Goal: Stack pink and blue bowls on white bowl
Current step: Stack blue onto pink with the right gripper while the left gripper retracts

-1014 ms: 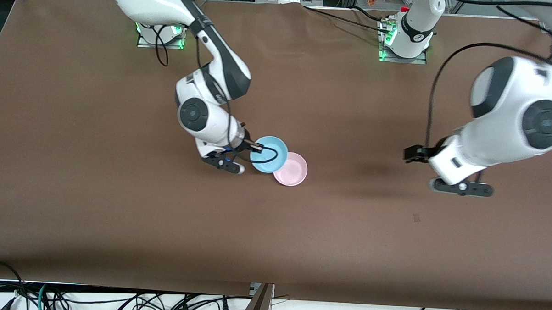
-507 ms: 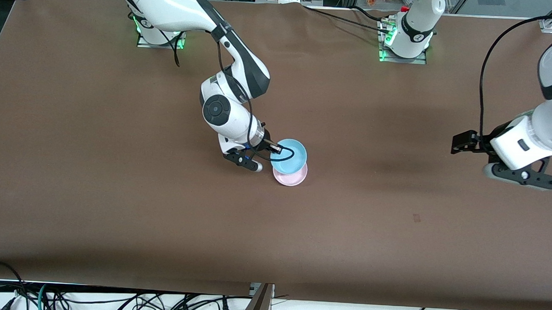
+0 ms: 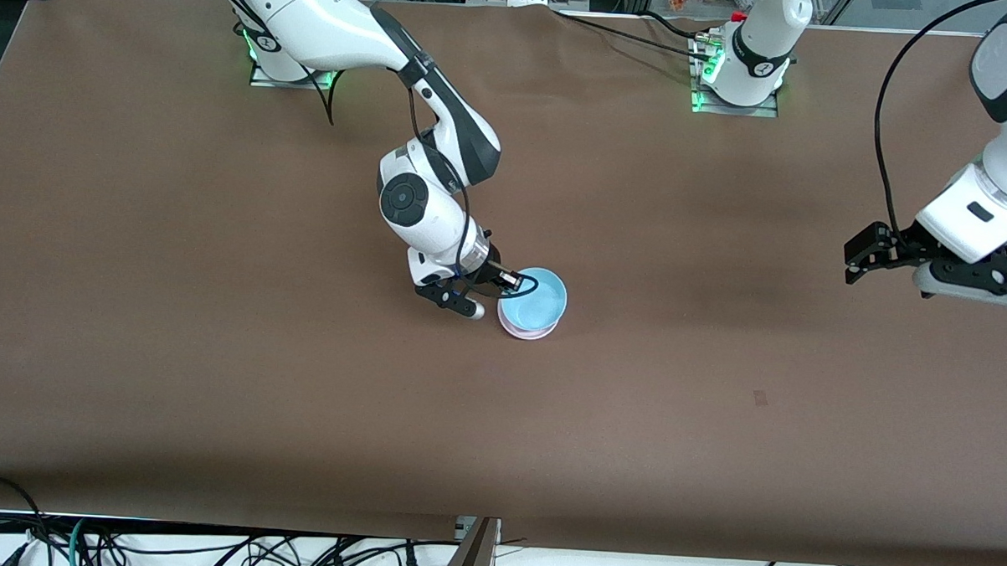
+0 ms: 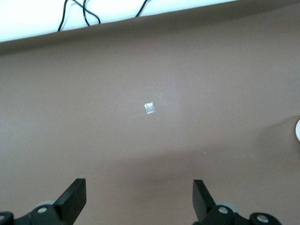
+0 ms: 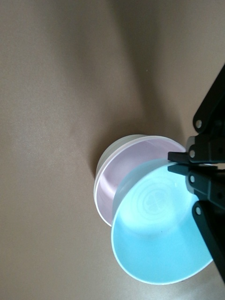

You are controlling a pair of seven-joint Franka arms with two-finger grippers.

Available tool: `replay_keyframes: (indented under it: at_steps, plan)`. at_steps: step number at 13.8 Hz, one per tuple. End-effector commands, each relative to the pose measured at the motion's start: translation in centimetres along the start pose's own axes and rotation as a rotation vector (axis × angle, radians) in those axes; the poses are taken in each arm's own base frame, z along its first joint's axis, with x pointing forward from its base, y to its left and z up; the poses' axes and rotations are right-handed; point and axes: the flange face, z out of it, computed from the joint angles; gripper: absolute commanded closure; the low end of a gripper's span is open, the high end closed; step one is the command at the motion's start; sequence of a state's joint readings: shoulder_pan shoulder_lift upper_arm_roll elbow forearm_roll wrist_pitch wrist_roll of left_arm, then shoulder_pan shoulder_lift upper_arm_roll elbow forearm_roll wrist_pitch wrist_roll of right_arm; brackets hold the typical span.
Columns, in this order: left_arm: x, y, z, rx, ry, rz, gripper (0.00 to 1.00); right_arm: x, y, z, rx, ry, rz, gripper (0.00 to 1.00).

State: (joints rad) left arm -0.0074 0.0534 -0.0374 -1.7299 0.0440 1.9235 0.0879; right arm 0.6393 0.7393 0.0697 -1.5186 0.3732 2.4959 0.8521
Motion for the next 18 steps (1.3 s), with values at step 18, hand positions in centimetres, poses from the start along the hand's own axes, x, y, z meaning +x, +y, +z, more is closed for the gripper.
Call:
replay_keyframes:
  at_steps: [18]
  plan:
    - [-2.2, -0.2, -0.6, -0.005, -0.148, 0.028, 0.00, 0.5, 0.2, 1.3, -0.029, 0.023, -0.025, 1.00]
